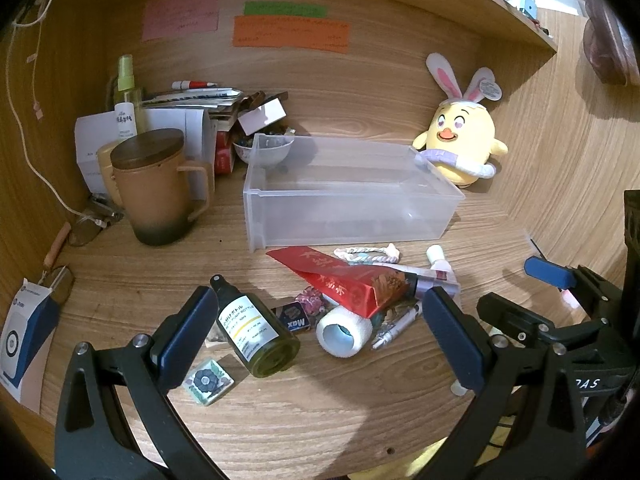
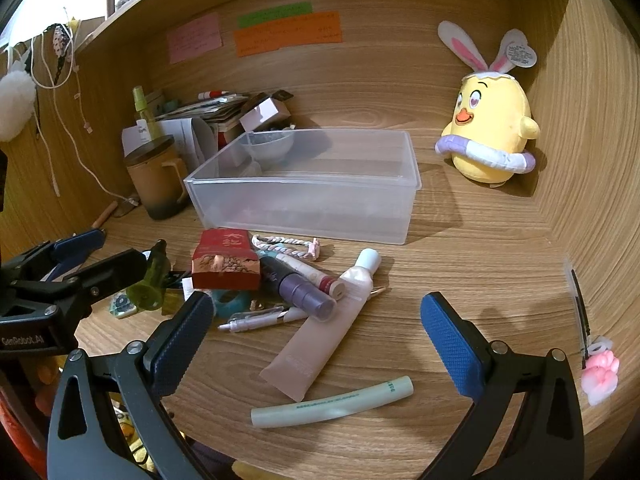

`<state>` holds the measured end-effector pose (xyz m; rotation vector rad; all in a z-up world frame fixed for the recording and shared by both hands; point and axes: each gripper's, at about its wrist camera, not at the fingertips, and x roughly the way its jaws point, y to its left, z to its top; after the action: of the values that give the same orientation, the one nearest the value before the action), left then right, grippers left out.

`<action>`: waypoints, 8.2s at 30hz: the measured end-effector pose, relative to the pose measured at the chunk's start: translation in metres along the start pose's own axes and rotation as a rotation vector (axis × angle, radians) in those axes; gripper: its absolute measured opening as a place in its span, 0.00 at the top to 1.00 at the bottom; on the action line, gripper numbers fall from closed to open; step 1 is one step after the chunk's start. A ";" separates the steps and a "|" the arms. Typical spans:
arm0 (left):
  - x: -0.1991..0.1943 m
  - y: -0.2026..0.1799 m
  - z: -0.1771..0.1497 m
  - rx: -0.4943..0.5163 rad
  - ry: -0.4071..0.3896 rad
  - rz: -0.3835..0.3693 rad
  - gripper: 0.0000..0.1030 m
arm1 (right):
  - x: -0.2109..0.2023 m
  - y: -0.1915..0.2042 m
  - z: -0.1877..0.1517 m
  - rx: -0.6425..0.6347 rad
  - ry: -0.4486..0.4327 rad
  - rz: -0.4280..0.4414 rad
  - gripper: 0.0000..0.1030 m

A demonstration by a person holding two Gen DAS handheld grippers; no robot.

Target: Organize objects

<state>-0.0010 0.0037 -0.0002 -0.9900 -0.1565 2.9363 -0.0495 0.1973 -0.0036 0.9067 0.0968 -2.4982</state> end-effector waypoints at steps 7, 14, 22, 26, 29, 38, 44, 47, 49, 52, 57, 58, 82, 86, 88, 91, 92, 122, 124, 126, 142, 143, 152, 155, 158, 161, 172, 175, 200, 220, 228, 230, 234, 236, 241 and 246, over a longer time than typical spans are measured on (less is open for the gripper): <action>0.001 0.001 -0.001 -0.003 0.005 -0.005 0.00 | 0.000 0.001 -0.001 0.000 0.000 0.001 0.00; 0.002 0.005 -0.005 -0.009 0.013 -0.007 0.00 | 0.001 -0.002 -0.005 0.007 0.010 -0.001 0.00; 0.001 0.035 -0.020 -0.064 0.046 0.015 0.00 | 0.004 -0.015 -0.024 0.022 0.069 -0.024 0.00; 0.007 0.051 -0.028 -0.107 0.087 0.033 0.08 | 0.002 -0.021 -0.038 0.040 0.097 -0.031 0.00; 0.016 0.061 -0.029 -0.163 0.113 0.024 0.08 | 0.003 -0.024 -0.047 0.061 0.122 -0.026 0.01; 0.036 0.059 -0.024 -0.207 0.121 0.031 0.16 | 0.014 -0.030 -0.059 0.123 0.195 0.008 0.22; 0.054 0.059 -0.027 -0.206 0.158 0.038 0.33 | 0.018 -0.026 -0.057 0.098 0.176 0.014 0.38; 0.054 0.057 -0.027 -0.192 0.147 0.059 0.40 | 0.021 -0.020 -0.056 0.034 0.184 -0.042 0.56; 0.054 0.057 -0.028 -0.181 0.146 0.066 0.46 | 0.021 -0.020 -0.056 0.014 0.185 -0.059 0.61; 0.055 0.057 -0.028 -0.174 0.141 0.083 0.54 | 0.020 -0.024 -0.055 0.018 0.185 -0.061 0.67; 0.054 0.058 -0.029 -0.173 0.125 0.098 0.60 | 0.020 -0.030 -0.055 0.019 0.172 -0.080 0.83; 0.054 0.058 -0.029 -0.172 0.123 0.104 0.60 | 0.020 -0.032 -0.055 0.024 0.168 -0.083 0.86; 0.017 0.032 0.025 -0.070 -0.039 0.077 0.60 | 0.002 -0.035 0.023 0.001 -0.080 -0.067 0.86; 0.019 0.027 0.040 -0.053 -0.059 0.060 0.60 | 0.006 -0.029 0.042 -0.022 -0.106 -0.044 0.86; 0.023 0.025 0.050 -0.047 -0.063 0.051 0.60 | 0.009 -0.027 0.051 -0.025 -0.112 -0.026 0.86; 0.031 0.024 0.061 -0.041 -0.058 0.035 0.60 | 0.016 -0.024 0.066 -0.039 -0.125 -0.017 0.86; 0.034 0.024 0.066 -0.039 -0.053 0.022 0.60 | 0.017 -0.024 0.069 -0.041 -0.127 -0.013 0.86; 0.152 0.015 0.117 0.051 0.214 -0.055 0.60 | 0.141 -0.033 0.124 -0.096 0.126 0.043 0.86; 0.157 0.014 0.118 0.057 0.228 -0.058 0.60 | 0.150 -0.032 0.123 -0.106 0.154 0.044 0.86; 0.165 0.014 0.117 0.060 0.252 -0.065 0.60 | 0.157 -0.031 0.123 -0.118 0.173 0.038 0.86; 0.189 -0.001 0.111 0.128 0.308 -0.049 0.60 | 0.181 -0.024 0.121 -0.166 0.255 0.007 0.86; 0.188 -0.001 0.111 0.130 0.308 -0.046 0.60 | 0.181 -0.024 0.121 -0.168 0.256 0.004 0.86; 0.170 0.002 0.116 0.137 0.258 -0.024 0.44 | 0.158 -0.022 0.120 -0.173 0.206 -0.026 0.63; 0.156 0.005 0.120 0.134 0.228 -0.022 0.36 | 0.142 -0.019 0.120 -0.187 0.167 -0.041 0.54; 0.140 0.008 0.122 0.134 0.192 -0.013 0.28 | 0.121 -0.014 0.119 -0.191 0.114 -0.056 0.40; 0.123 0.011 0.122 0.139 0.155 0.001 0.18 | 0.104 -0.008 0.117 -0.200 0.073 -0.070 0.33; 0.064 0.024 0.111 0.105 0.073 0.001 0.10 | 0.048 -0.006 0.099 -0.173 -0.009 -0.048 0.22; 0.050 0.030 0.101 0.103 0.061 0.013 0.06 | 0.040 -0.011 0.087 -0.153 0.004 -0.035 0.22; 0.058 0.085 -0.005 -0.018 0.238 0.091 0.08 | 0.057 -0.019 -0.013 -0.017 0.213 0.007 0.22; 0.073 0.092 -0.021 -0.038 0.279 0.098 0.60 | 0.053 -0.049 -0.025 -0.006 0.225 -0.086 0.73; 0.074 0.093 -0.020 -0.039 0.267 0.099 0.76 | 0.046 -0.071 -0.029 0.040 0.218 -0.110 0.73; 0.072 0.092 -0.020 -0.039 0.257 0.103 0.78 | 0.043 -0.072 -0.027 0.051 0.198 -0.109 0.74; 0.065 0.087 -0.015 -0.025 0.223 0.103 0.78 | 0.032 -0.068 -0.018 0.045 0.150 -0.106 0.74; 0.059 0.083 -0.010 -0.010 0.199 0.108 0.78 | 0.029 -0.066 -0.012 0.039 0.132 -0.107 0.76; 0.050 0.076 0.003 -0.009 0.157 0.086 0.78 | 0.023 -0.066 -0.004 0.049 0.109 -0.089 0.93; 0.049 0.069 0.014 -0.008 0.136 0.063 0.78 | 0.034 -0.067 -0.012 0.037 0.199 -0.037 0.92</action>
<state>-0.0487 -0.0625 -0.0258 -1.2133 -0.1352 2.9121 -0.0961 0.2454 -0.0404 1.1771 0.1341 -2.4444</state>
